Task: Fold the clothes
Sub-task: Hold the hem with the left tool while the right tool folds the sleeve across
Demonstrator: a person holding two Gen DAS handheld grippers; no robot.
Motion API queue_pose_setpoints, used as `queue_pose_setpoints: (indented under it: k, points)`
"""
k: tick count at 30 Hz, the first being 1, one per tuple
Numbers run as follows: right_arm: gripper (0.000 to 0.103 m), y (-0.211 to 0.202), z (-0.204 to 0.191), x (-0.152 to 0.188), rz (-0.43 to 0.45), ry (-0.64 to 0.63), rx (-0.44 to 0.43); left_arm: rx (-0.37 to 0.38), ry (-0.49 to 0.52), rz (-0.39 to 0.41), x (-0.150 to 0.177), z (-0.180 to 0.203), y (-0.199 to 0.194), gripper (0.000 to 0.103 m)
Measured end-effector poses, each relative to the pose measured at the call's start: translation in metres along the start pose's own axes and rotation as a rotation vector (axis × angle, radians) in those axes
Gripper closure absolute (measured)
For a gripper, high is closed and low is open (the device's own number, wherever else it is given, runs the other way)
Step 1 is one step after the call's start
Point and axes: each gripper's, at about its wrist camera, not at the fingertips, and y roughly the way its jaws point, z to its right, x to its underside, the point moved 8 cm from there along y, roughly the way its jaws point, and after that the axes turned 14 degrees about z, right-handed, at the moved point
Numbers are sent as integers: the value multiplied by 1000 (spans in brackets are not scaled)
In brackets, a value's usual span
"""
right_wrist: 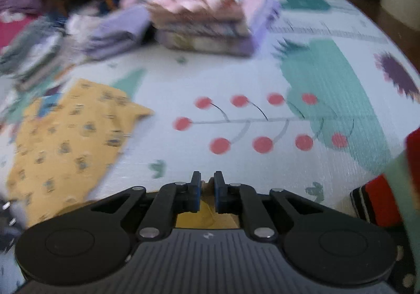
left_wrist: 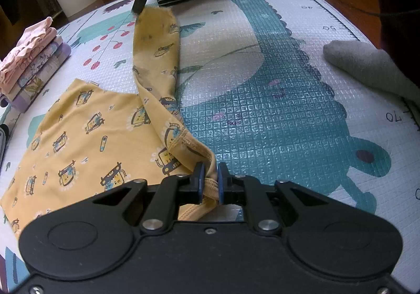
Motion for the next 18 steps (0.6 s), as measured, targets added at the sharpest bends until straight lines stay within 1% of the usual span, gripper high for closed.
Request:
queue_pose_setpoints:
  k: [2, 4, 8, 12, 18]
  points:
    - [91, -24, -7, 3, 8, -23, -47, -2, 4, 0, 0, 0, 0, 95]
    - [91, -45, -9, 8, -12, -53, -71, -3, 9, -1, 1, 1, 0, 95]
    - [91, -76, -5, 35, -101, -128, -68, -2, 15, -1, 1, 0, 0, 95]
    - [91, -88, -6, 66, -188, -210, -63, -1, 22, -5, 1, 0, 0, 95]
    - [91, -91, -29, 112, -319, -402, -115, 5, 60, -13, 0, 1, 0, 95]
